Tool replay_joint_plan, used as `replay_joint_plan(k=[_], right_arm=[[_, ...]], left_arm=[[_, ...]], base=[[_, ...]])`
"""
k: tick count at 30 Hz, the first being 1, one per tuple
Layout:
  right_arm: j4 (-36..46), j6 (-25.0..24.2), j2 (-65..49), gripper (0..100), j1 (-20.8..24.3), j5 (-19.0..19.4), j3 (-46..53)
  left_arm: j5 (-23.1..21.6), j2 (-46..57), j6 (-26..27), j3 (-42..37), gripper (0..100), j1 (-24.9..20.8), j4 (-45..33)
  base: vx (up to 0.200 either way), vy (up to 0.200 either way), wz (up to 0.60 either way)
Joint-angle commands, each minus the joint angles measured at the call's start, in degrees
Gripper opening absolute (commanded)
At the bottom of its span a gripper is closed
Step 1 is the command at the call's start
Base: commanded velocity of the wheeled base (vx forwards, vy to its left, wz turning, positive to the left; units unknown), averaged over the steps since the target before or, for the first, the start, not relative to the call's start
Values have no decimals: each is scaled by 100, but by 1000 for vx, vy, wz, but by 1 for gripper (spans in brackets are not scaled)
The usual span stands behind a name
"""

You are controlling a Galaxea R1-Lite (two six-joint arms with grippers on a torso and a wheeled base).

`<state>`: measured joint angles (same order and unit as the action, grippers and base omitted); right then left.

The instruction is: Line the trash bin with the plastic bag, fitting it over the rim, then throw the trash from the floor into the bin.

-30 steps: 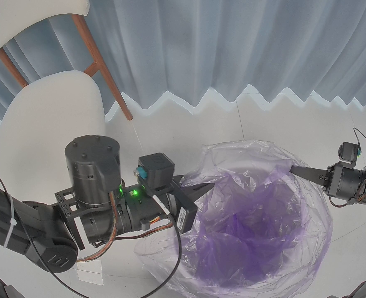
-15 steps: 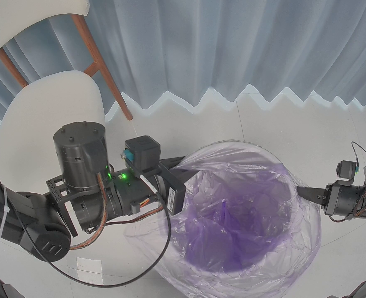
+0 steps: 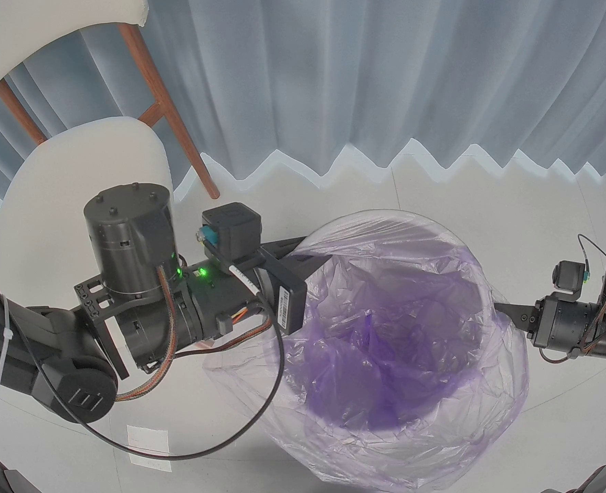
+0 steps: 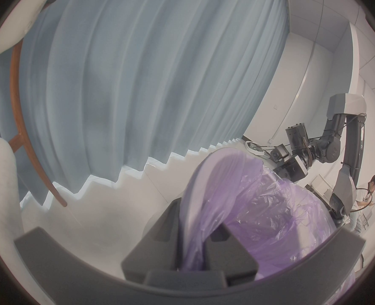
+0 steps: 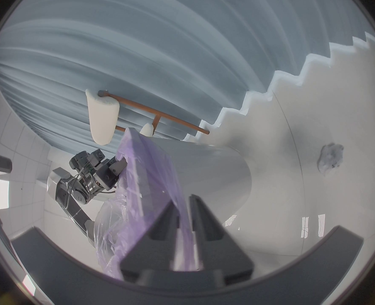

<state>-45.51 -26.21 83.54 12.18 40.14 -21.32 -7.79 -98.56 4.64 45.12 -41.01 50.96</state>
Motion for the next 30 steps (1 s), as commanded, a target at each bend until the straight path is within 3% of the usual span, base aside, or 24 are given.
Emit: replay_joint_plan(k=[1,5,11,17,30], right_arm=[[-20,-192,-57,100,-84,-7,49],[-11,-807,-532,100,-515,-7,58],[-2,-1712,-1393,100,-567,20,445],[24,-1756,-1578,100,-585,2,576],[-2,-1536,-1235,100,-550,20,1227]], left_arm=[[137,-14,-25,-3,0,-4,-7],[401,-14,-139,-3,0,-4,-42],[788,-58,-280,-12,0,58,-112],[1131,-181,-306,94,0,76,-288],[1139,-225,-385,428,0,84,-350]], base=[[0,0,0],[0,0,0],[0,0,0],[0,0,0],[0,0,0]])
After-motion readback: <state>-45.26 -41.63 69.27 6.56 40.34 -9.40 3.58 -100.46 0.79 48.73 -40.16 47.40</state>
